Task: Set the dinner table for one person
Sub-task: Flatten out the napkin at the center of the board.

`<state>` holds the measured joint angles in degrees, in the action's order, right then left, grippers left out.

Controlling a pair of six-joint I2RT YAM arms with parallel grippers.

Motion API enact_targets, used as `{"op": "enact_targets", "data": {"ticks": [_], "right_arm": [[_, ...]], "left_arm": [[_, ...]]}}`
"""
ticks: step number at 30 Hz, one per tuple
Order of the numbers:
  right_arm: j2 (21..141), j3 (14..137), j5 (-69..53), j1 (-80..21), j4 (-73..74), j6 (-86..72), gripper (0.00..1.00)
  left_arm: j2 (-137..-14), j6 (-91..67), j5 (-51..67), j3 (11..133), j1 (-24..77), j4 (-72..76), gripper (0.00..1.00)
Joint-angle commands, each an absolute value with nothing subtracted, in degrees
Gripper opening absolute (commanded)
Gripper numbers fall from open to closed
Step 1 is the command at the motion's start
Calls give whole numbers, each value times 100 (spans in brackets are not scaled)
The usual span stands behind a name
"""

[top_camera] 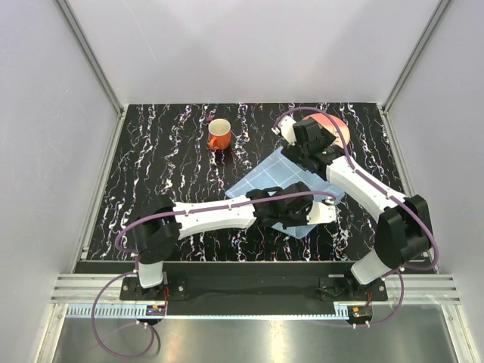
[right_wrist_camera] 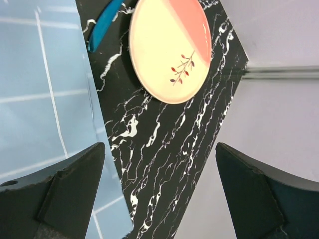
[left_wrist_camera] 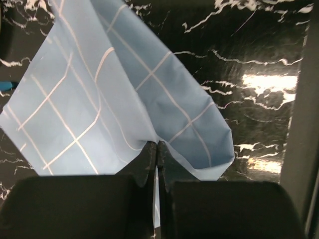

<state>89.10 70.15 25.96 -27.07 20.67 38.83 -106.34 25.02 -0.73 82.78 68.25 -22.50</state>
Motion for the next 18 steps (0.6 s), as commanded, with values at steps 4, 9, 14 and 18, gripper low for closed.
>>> {"op": "enact_targets", "data": {"ticks": [4,9,14,18], "right_arm": [[8833,6935,3260,-2462,1434,3718,99],[9052,7075,3524,-2171,1380,3332,100],[9106,7137,3586,-1934,1380,2972,100],[9062,7032,3533,-1811,1415,2865,100]], "left_arm": [[-10433,2452,-579,8053,6733,-2294,0],[-10178,2382,-913,7524,6548,-2417,12],[-9870,2294,-1169,6962,6425,-2417,45],[-9633,2320,-1414,6742,6355,-2435,59]]}}
